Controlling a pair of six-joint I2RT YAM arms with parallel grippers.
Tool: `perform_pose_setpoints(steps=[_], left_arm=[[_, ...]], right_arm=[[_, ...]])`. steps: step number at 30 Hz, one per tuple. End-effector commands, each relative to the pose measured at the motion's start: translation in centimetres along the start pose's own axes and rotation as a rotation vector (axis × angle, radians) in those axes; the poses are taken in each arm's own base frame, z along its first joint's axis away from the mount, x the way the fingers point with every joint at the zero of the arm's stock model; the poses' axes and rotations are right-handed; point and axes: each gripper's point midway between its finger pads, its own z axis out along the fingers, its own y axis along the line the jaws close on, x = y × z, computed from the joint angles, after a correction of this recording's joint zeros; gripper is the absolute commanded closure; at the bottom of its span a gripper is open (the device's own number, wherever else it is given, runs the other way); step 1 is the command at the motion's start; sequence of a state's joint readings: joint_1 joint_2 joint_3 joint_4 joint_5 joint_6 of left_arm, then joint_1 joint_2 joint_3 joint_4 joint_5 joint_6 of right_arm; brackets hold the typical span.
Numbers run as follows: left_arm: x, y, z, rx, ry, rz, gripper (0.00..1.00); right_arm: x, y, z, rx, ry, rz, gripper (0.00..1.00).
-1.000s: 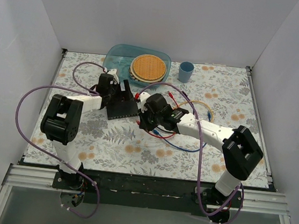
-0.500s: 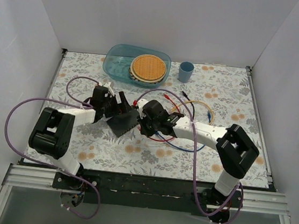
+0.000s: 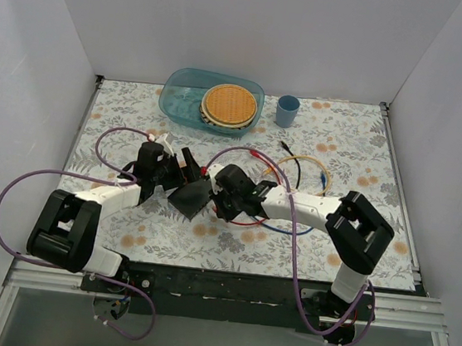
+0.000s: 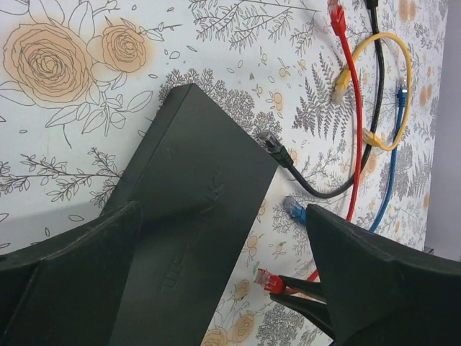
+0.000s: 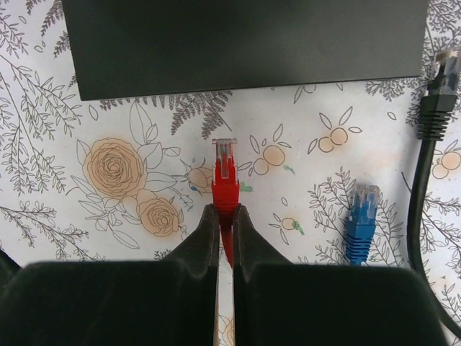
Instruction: Insert the plug into the switch port
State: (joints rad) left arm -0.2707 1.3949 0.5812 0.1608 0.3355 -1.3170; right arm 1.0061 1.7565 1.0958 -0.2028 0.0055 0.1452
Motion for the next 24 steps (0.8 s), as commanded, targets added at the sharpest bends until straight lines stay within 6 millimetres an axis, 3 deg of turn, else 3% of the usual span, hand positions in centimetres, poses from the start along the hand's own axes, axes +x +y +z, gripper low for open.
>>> perform_pose_setpoints(steps=[1,11,24], left_arm=[[-0.2,0.7,-0.5,-0.042,-0.027,0.007,0.02],[-0.5,2.6,-0.9,-0.136,-0.068,0.041,0.02],[0.9,3.9,0.0,-0.171,-0.016,-0.008,0.02]], right_arm=[[-0.3,0.7,0.3,0.005,-0.016,-0.050,0.99],[-0.1,2.7,1.5,0.018,0.006,-0.082,0.99],[-0.3,2.3,2.6,0.091,0.029,-0.055,0.99]])
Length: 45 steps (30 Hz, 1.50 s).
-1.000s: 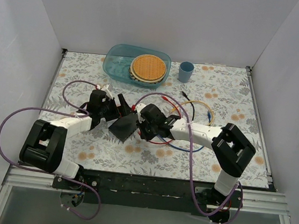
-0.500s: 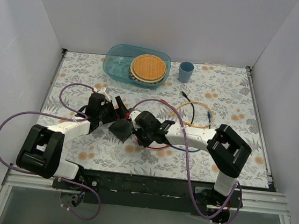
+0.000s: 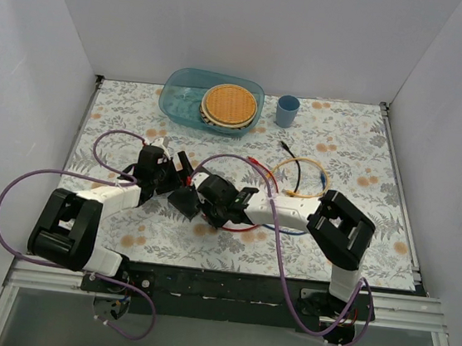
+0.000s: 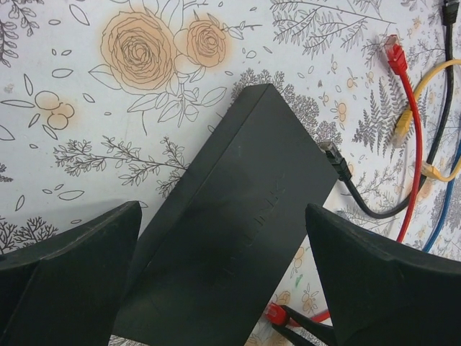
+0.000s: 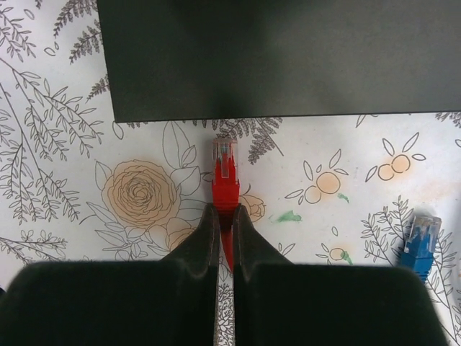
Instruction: Insert the plug into the switch port
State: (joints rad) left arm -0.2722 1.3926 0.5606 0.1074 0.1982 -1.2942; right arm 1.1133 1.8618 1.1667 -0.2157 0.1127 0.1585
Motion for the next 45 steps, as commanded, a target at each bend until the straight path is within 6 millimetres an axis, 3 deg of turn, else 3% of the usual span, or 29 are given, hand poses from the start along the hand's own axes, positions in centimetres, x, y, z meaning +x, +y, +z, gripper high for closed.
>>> perform_pose_setpoints(steps=[1,45], left_arm=[[0.6,0.6,0.2,-0.021,0.015,-0.010,0.02],[2.6,0.9,1.0,0.010,0.087,-0.028,0.02]], right_arm=[[-1.0,-0.4,0.2,0.045,-0.006,0.020,0.99],[-4.0,1.3,-0.3,0.026,-0.108,0.055,0.99]])
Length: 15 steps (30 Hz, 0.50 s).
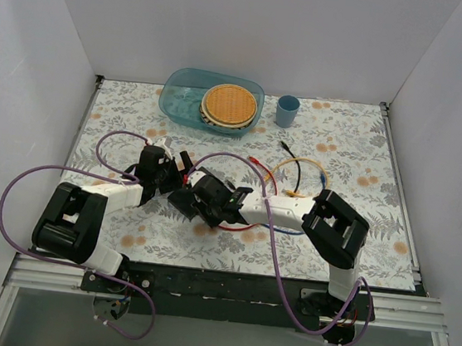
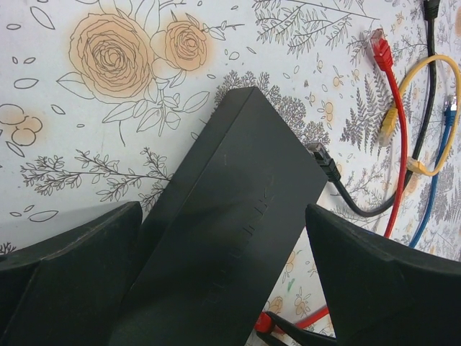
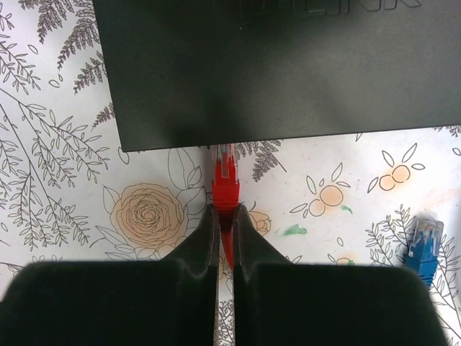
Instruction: Insert the plug into the switch port
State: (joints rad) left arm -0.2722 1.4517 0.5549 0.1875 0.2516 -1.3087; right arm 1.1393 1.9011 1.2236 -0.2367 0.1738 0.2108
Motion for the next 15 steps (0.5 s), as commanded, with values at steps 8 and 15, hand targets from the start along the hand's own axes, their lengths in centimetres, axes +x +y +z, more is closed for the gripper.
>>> perform_pose_setpoints(steps=[8,15], left_arm=[[2.7,1.5,0.1,-0.029,0.082,-0.023,0.02],[2.7,1.4,0.1,-0.020,0.087,-0.020,0.02]], right_arm=[[-4.0,0.3,-1.4,0.014,-0.154,0.049,0.99],[-4.1,-0.2,-1.1,0.042,-0.178,0.073,0.99]])
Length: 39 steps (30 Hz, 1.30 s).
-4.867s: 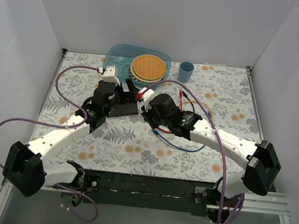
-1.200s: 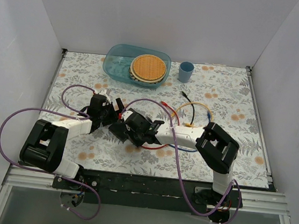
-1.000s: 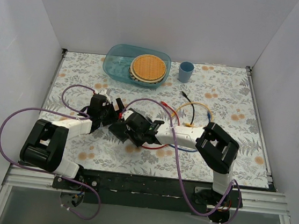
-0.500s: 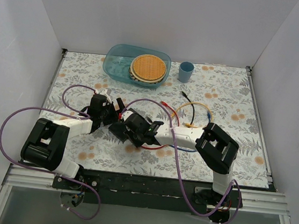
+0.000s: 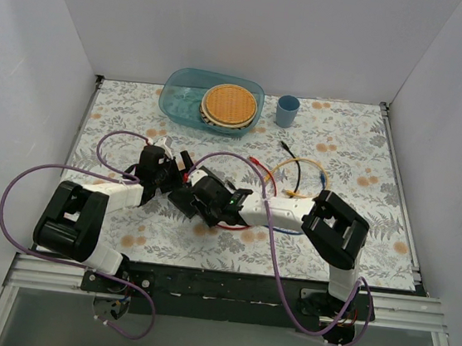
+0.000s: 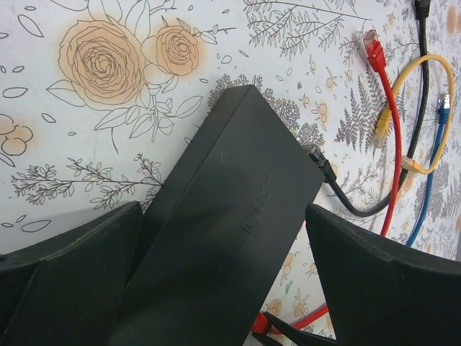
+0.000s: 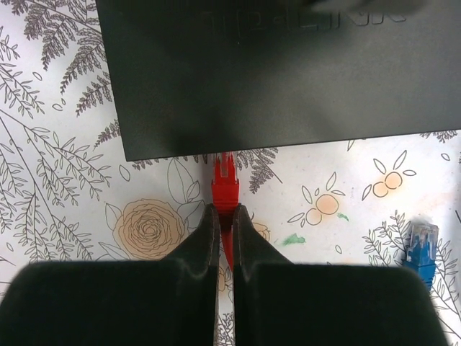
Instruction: Insert the plug into the switch port
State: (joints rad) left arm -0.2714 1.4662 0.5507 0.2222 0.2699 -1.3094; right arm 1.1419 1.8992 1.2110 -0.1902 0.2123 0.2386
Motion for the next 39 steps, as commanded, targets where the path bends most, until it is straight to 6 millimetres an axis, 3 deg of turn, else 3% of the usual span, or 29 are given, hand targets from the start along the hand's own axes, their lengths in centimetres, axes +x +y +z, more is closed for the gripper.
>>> perform_pose_setpoints(steps=[1,10,17,18,39], left_arm=[[2.8,1.6,-0.2,-0.043,0.088,-0.024,0.03],[3.7,1.4,-0.4,-0.011,0.119,-0.023,0.10],[4.5,1.1,-0.4,0.025,0.164,0.010,0.24],[4.7,1.2,-0.4,0.025,0.169,0.012,0.25],[6.7,0.5,-1.5,0.096,0.235,0.009,0.32]], right_arm=[[-3.5,0.1,-1.2,0.013,-0.143,0.046,0.99],[-3.0,-0.3,-0.9,0.034,-0.161,0.064,0.99],[-3.2,-0.4,-1.5,0.024,-0.189,0.053,0.99],[-3.9,-0.2,-1.7,0.014,-0.215,0.055,0.99],[-5.9,-0.1,-1.4,0.031,-0.241,0.059,0.99]])
